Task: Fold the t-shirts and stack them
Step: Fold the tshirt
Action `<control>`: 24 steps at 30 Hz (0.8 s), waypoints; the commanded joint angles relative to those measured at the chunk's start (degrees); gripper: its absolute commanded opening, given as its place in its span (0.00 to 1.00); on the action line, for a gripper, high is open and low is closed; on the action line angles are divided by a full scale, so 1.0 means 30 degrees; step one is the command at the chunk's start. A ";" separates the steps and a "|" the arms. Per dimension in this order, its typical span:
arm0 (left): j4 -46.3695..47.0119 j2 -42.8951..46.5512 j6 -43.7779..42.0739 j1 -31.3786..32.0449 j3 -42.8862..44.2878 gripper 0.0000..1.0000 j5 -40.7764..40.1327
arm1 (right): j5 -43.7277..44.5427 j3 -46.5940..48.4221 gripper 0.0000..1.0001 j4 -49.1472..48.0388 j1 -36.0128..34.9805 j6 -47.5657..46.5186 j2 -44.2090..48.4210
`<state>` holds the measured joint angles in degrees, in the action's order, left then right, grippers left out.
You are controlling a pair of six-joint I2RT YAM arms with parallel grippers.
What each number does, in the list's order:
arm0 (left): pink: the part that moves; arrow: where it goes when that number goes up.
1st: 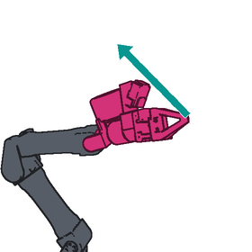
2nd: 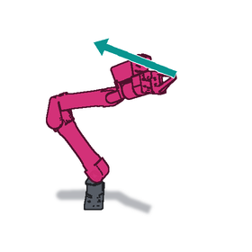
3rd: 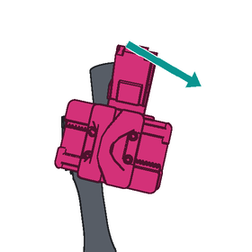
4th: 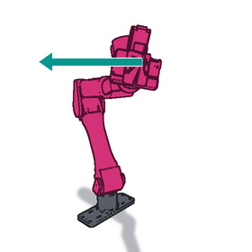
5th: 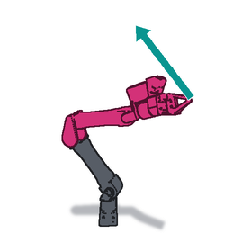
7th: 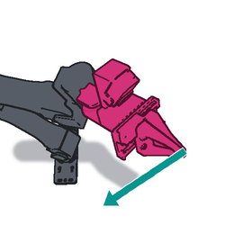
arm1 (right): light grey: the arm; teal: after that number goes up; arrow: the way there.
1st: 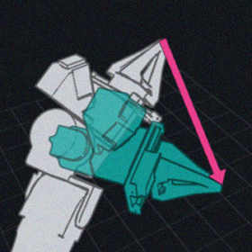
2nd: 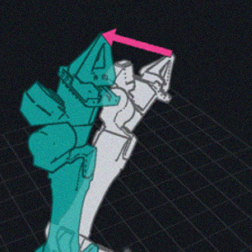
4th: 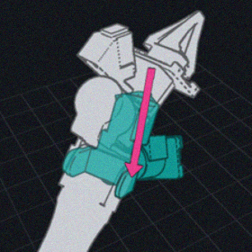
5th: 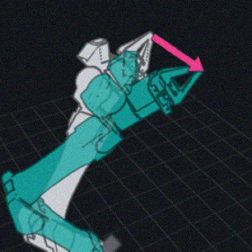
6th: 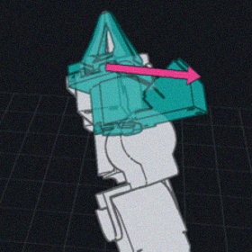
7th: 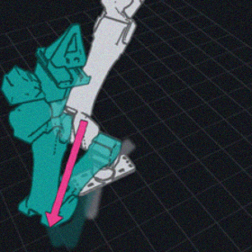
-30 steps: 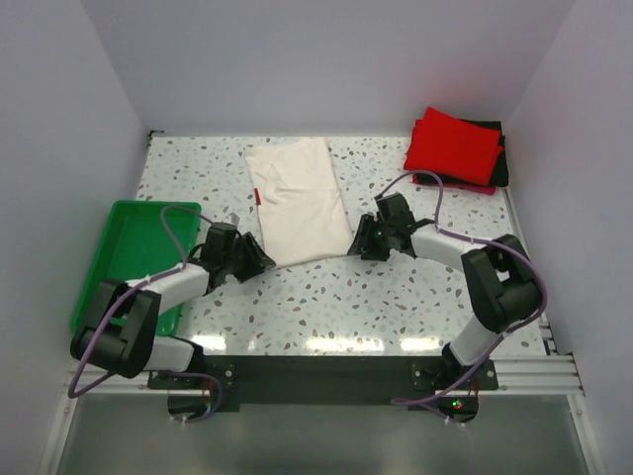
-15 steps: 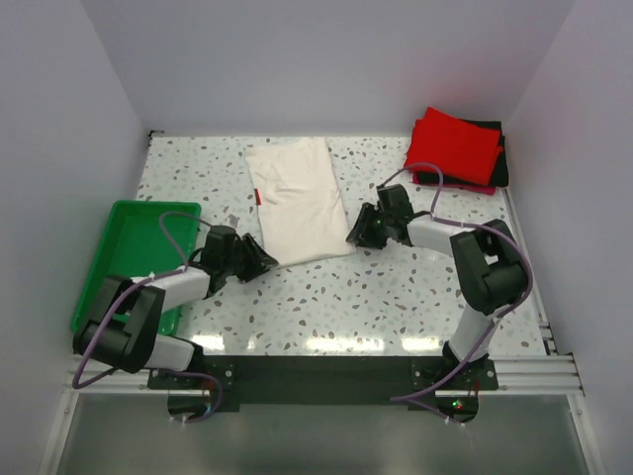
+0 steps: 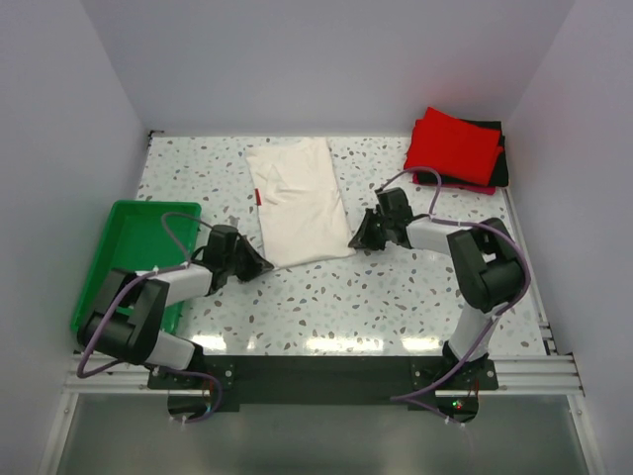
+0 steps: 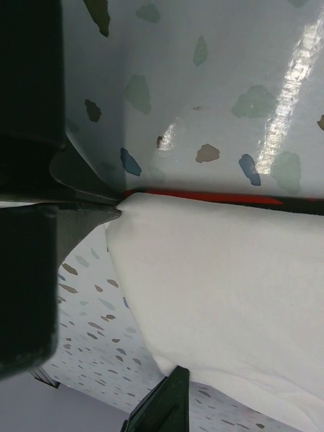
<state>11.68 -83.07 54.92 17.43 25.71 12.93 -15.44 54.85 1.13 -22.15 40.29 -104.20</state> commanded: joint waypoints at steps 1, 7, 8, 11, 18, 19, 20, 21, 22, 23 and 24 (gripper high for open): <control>-0.1636 0.0909 -0.0521 0.0108 0.0159 0.00 -0.0735 | -0.0768 -0.0819 0.01 0.0445 -0.0116 -0.0247 0.0865; -0.3512 0.3223 -0.1078 0.0195 -0.0718 0.00 -0.0443 | -0.1444 -0.2984 0.00 0.0561 -0.0116 -0.0247 0.3349; -0.3861 0.3951 -0.1108 0.0283 -0.0923 0.00 -0.0297 | -0.1590 -0.3338 0.00 0.0678 -0.0116 -0.0276 0.3763; -0.5149 0.5504 -0.1021 0.0955 -0.1860 0.00 -0.0120 | -0.1737 -0.5037 0.00 0.1116 -0.0116 -0.0394 0.5755; -0.6588 0.8965 0.0151 0.2802 -0.4702 0.00 0.0289 | -0.1620 -0.9165 0.00 0.2963 -0.0145 -0.0190 1.1203; -0.6793 0.9548 0.0384 0.2832 -0.4907 0.00 0.0406 | -0.1620 -0.9462 0.00 0.3400 -0.0174 -0.0102 1.1847; -0.6824 0.9815 0.0444 0.2832 -0.5170 0.00 0.0726 | -0.1620 -0.9668 0.00 0.3636 -0.0146 0.0015 1.2753; -0.6882 1.0021 0.0503 0.2919 -0.5231 0.00 0.0817 | -0.1591 -0.9902 0.00 0.3957 -0.0174 0.0045 1.3226; -0.6998 1.0284 0.0503 0.2920 -0.5261 0.00 0.0934 | -0.1591 -0.9962 0.00 0.4512 -0.0146 0.0074 1.3636; -0.7029 1.0316 0.0445 0.2949 -0.5174 0.00 0.1138 | -0.1533 -0.9992 0.00 0.4749 -0.0145 0.0075 1.3960; -0.7058 1.0316 0.0329 0.2949 -0.5086 0.00 0.1198 | -0.1387 -0.9992 0.00 0.5361 -0.0174 0.0017 1.4630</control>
<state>-5.89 -52.77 56.16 26.39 10.74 16.93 -22.20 25.47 11.22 -23.11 40.60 -63.99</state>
